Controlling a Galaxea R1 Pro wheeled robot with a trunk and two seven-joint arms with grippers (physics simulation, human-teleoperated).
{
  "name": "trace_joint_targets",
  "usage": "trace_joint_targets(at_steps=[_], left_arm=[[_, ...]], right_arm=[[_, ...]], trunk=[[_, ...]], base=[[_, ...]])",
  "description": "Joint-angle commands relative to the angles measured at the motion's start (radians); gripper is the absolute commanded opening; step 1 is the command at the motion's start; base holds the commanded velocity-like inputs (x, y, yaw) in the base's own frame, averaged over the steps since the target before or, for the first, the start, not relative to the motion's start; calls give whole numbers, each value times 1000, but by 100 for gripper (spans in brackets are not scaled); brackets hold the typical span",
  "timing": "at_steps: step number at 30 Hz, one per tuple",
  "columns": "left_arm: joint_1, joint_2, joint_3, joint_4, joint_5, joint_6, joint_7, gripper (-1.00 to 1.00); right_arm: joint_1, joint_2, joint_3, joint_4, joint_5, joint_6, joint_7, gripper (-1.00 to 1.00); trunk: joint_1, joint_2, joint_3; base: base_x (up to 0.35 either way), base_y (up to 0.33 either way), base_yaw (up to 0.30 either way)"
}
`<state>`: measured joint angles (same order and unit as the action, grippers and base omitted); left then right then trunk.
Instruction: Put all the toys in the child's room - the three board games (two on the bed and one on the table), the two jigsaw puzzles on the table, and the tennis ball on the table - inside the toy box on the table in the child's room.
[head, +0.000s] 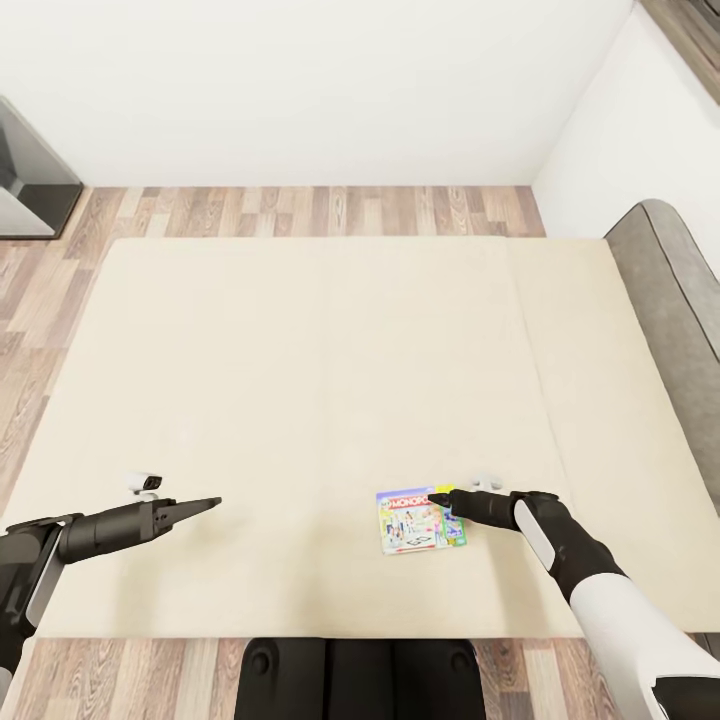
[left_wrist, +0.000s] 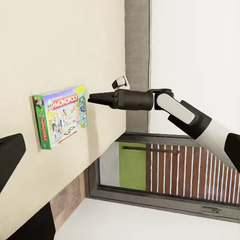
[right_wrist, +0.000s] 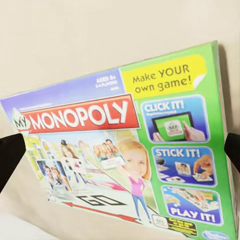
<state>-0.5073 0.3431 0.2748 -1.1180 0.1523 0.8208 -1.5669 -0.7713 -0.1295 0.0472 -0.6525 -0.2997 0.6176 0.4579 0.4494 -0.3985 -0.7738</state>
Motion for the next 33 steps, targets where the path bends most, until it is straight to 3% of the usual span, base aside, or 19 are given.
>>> trace_joint_targets(at_steps=[1, 33], left_arm=[[0, 0, 0, 0, -1, 11, -4, 100], [0, -1, -1, 0, 0, 11, -4, 100]], right_arm=[[0, -1, 3, -1, -4, 4, -1, 100], [0, -2, 3, 4, -3, 4, -8, 100]], trunk=[[1, -2, -1], [1, -2, 1]], base=[[0, 0, 0], [0, 0, 0]])
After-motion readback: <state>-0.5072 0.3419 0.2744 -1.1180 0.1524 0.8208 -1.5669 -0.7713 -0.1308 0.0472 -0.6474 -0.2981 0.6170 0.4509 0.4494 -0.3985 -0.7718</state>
